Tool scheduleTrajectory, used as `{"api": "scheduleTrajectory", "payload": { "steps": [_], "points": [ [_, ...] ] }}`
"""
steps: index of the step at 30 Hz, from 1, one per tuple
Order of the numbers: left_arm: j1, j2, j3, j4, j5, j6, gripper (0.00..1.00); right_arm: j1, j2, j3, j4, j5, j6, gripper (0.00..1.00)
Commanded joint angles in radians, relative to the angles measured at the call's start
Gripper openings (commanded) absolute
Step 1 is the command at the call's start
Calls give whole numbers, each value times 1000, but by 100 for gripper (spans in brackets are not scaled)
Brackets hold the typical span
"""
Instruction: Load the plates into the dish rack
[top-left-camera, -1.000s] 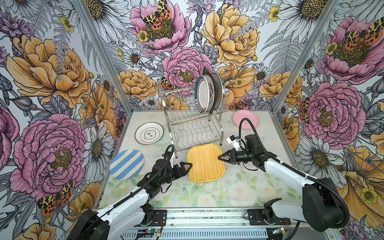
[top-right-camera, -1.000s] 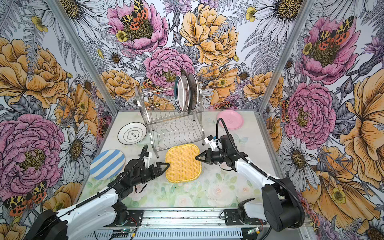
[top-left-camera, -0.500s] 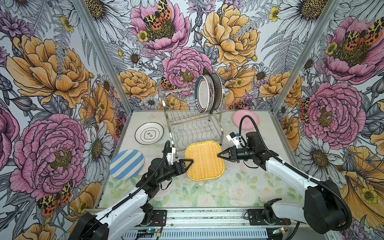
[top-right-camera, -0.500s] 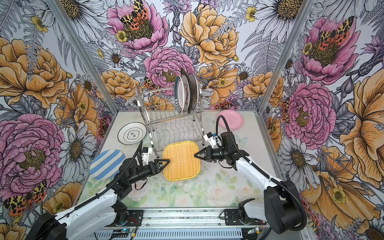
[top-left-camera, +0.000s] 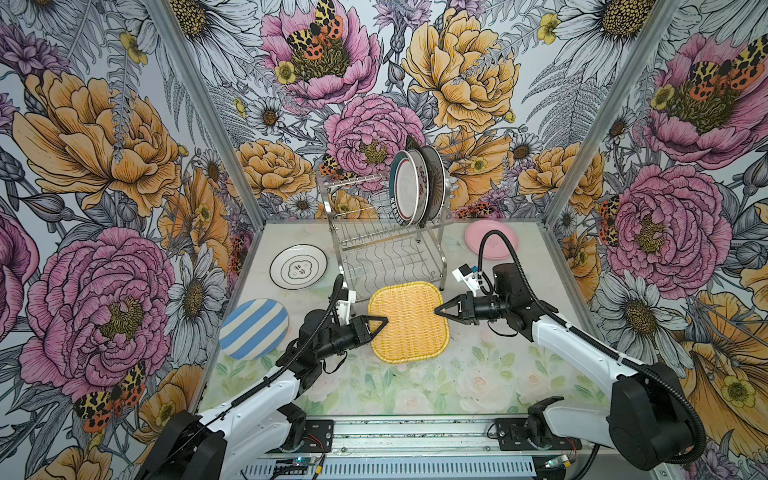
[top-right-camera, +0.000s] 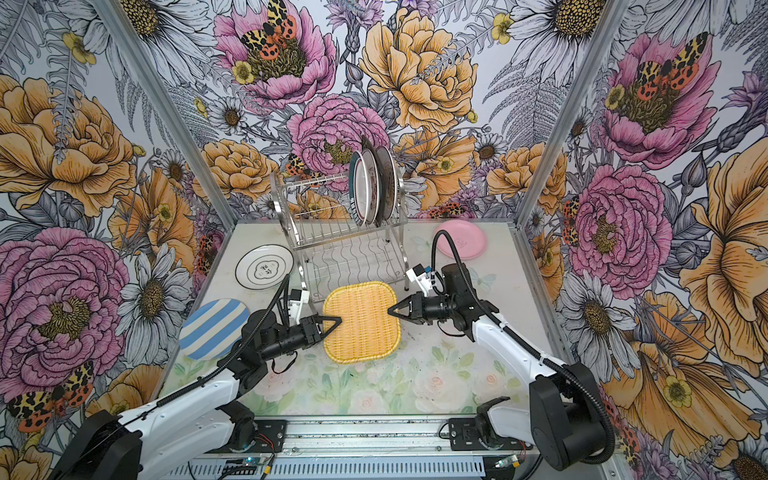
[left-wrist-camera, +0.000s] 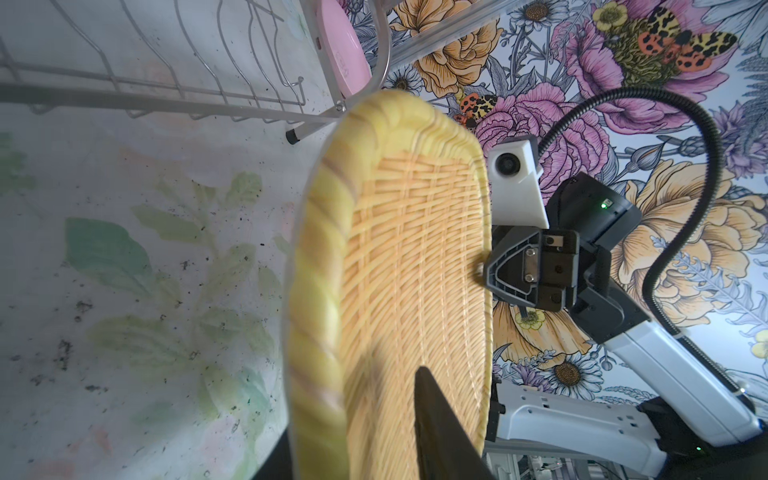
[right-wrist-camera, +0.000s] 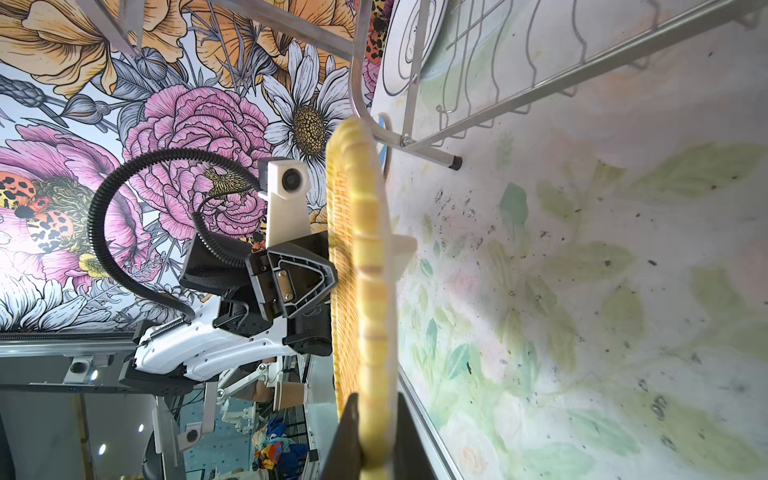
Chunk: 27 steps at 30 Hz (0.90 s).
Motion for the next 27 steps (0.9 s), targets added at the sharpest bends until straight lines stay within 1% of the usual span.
{"api": "scheduleTrajectory", "payload": {
  "steps": [1, 5, 7, 9, 13, 18, 27],
  "points": [
    [3, -4, 24, 48, 27, 4, 22, 10, -31, 35, 38, -39, -19, 0],
    [3, -7, 23, 54, 26, -3, 8, 13, -33, 39, 38, -41, -29, 0],
    [1, -10, 22, 57, 29, -8, 0, 14, -37, 40, 39, -40, -36, 11],
    [2, -11, 20, 66, 31, -15, 0, 20, -39, 43, 39, -34, -43, 20],
    [4, -7, 13, 114, 40, -44, 0, 55, -32, 59, 39, -22, -62, 28],
    [4, 5, 14, 157, 54, -70, 0, 98, -9, 82, 40, -2, -79, 30],
    [2, 0, 11, 163, 78, -79, 0, 104, 3, 98, 55, 3, -78, 30]
  ]
}}
